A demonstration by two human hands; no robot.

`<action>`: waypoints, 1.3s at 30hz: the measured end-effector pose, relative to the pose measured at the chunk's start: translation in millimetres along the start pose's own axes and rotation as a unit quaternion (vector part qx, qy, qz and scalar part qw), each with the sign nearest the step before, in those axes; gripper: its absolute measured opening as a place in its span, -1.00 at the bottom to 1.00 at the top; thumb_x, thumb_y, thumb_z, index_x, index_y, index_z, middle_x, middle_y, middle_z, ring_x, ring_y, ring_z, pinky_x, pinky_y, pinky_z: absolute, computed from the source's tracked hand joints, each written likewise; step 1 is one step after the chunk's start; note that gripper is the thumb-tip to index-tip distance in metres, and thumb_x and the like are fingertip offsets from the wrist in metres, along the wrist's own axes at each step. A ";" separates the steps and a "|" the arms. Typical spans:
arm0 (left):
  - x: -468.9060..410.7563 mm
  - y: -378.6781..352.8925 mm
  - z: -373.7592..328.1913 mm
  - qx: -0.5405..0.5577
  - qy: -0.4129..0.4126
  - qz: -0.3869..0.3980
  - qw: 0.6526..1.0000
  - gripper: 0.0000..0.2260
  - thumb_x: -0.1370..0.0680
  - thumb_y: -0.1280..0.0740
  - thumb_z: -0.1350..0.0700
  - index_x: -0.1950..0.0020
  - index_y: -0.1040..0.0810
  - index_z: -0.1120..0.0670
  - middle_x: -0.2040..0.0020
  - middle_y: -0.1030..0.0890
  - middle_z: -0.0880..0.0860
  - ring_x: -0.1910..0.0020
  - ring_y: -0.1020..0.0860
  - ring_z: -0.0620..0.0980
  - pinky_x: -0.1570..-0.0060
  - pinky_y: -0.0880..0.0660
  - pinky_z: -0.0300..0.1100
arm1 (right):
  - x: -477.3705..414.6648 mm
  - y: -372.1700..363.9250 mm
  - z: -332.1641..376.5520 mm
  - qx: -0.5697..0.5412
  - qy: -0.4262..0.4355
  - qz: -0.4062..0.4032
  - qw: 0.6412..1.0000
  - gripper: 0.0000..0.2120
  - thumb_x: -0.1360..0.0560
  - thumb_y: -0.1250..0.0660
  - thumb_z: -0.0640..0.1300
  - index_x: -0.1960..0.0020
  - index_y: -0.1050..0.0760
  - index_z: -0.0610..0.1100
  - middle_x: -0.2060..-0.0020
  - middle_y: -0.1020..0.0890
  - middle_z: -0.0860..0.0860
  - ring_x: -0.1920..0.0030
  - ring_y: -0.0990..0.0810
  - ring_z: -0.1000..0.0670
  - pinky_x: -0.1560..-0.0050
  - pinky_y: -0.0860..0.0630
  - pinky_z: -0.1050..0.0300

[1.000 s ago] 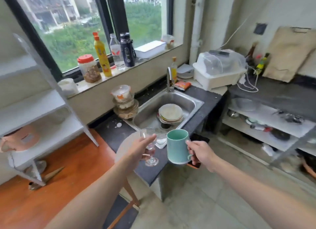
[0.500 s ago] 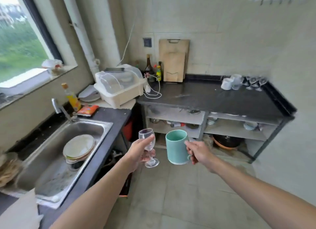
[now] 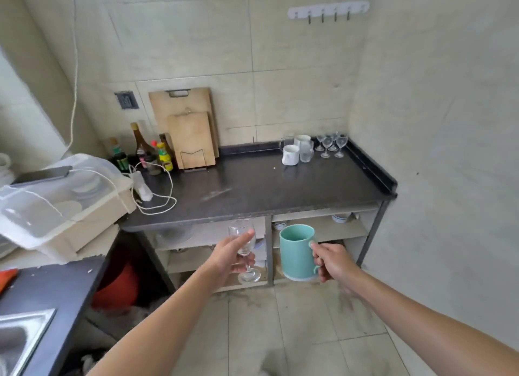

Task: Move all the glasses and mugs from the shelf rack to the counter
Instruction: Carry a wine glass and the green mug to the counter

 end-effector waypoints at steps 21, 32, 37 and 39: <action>-361.7 -79.1 -130.1 -0.045 0.018 0.085 0.995 -0.59 -0.41 -0.40 -0.22 -0.07 -0.53 0.06 0.17 -0.66 0.14 0.19 -0.67 0.06 0.05 -0.62 -0.01 | -297.0 124.0 69.8 0.011 -0.065 -0.110 0.992 -0.65 -0.61 -0.21 0.01 0.26 -0.40 -0.18 0.44 -0.41 -0.05 0.47 -0.40 0.05 0.44 -0.40 0.19; -527.0 -116.6 -170.0 -0.041 0.064 0.022 0.997 -0.52 -0.39 -0.49 -0.10 -0.12 -0.52 0.21 0.13 -0.60 0.13 0.17 -0.61 0.07 -0.10 -0.56 0.05 | -497.8 172.2 102.8 0.076 -0.072 -0.019 0.994 -0.62 -0.64 -0.17 0.00 0.29 -0.40 -0.17 0.41 -0.48 -0.08 0.43 -0.47 0.04 0.40 -0.50 0.22; -574.1 -126.4 -165.8 -0.024 0.101 0.006 0.995 -0.69 -0.47 -0.45 0.02 -0.08 -0.52 0.20 0.16 -0.56 0.10 0.16 -0.56 0.05 -0.09 -0.56 -0.01 | -560.9 175.2 93.7 0.087 -0.103 0.004 0.991 -0.60 -0.64 -0.16 0.02 0.30 -0.41 -0.17 0.42 -0.49 -0.09 0.48 -0.48 0.05 0.40 -0.51 0.22; -596.5 -127.7 -161.5 -0.018 0.114 0.009 0.993 -0.72 -0.48 -0.44 0.05 -0.07 -0.51 0.18 0.14 -0.55 0.09 0.14 -0.55 0.04 -0.12 -0.53 -0.01 | -582.3 172.7 87.4 0.089 -0.112 0.013 0.990 -0.61 -0.64 -0.16 0.00 0.29 -0.41 -0.18 0.42 -0.48 -0.09 0.48 -0.46 0.04 0.39 -0.51 0.21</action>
Point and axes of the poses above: each hand's wrist, its own x-axis away from the middle knuckle, its own y-axis out of the back of the hand, z = x × y, the point moved 7 cm from there along -x, towards the middle knuckle
